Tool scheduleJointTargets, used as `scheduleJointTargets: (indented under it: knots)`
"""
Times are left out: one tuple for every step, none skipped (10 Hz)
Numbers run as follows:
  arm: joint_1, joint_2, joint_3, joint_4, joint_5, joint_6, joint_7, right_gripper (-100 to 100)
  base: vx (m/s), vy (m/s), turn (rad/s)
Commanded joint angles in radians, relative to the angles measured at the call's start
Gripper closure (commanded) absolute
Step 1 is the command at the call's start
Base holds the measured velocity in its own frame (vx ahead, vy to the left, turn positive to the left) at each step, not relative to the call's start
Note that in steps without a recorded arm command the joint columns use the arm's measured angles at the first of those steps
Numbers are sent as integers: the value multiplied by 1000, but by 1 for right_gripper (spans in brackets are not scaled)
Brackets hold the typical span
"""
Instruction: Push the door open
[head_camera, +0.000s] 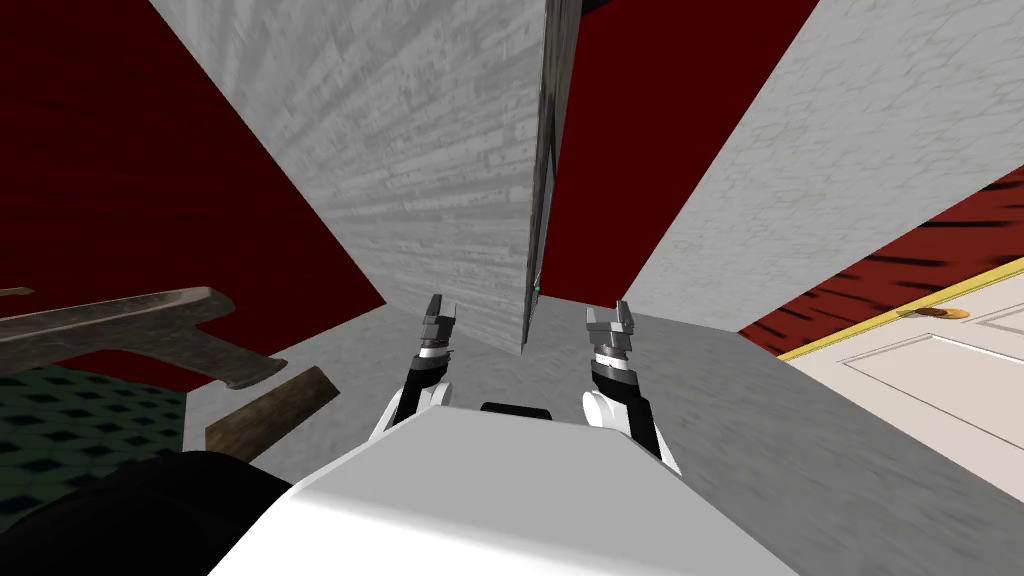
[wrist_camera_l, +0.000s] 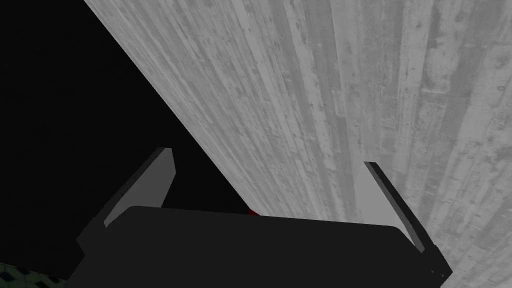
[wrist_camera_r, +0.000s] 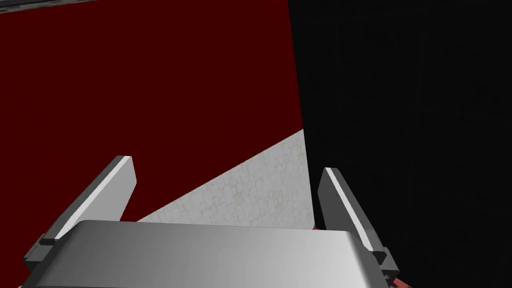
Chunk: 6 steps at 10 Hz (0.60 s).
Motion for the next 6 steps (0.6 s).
scheduleJointTargets:
  knots:
    - [-4, -9, 3, 21, 16, -7, 21, -100, 63, -116, 62]
    - [-7, -14, 4, 32, 24, -10, 32, -100, 95, -217, 75]
    - [-10, -20, 6, 49, 36, -16, 49, -100, 85, -231, 70]
    - [-14, -26, 9, 68, 50, -22, 67, -100, 71, -216, 91]
    - [-18, -31, 11, 84, 62, -27, 83, -100, 100, -208, 75]
    - [-21, -35, 13, 100, 74, -32, 99, -100, 130, -243, 60]
